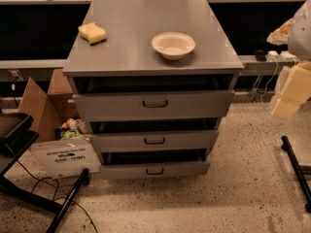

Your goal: Open top drawer

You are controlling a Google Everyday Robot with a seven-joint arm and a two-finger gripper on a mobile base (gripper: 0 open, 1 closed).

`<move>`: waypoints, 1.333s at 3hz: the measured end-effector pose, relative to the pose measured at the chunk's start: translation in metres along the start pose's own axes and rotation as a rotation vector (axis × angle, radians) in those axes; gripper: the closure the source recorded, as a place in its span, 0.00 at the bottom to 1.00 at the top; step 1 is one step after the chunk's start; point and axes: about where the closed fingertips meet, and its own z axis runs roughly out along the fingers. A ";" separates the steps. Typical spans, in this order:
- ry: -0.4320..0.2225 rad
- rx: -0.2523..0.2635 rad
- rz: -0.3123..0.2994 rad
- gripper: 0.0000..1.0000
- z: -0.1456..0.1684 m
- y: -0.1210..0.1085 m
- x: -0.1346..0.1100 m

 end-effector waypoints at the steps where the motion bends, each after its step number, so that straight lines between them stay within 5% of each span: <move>1: 0.000 0.000 0.000 0.00 0.000 0.000 0.000; 2: 0.020 -0.003 0.001 0.00 0.034 0.005 -0.003; 4: 0.121 -0.041 -0.090 0.00 0.207 -0.013 -0.022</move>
Offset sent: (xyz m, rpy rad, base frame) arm 0.0253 0.0331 -0.1356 -0.0682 0.0500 -0.0257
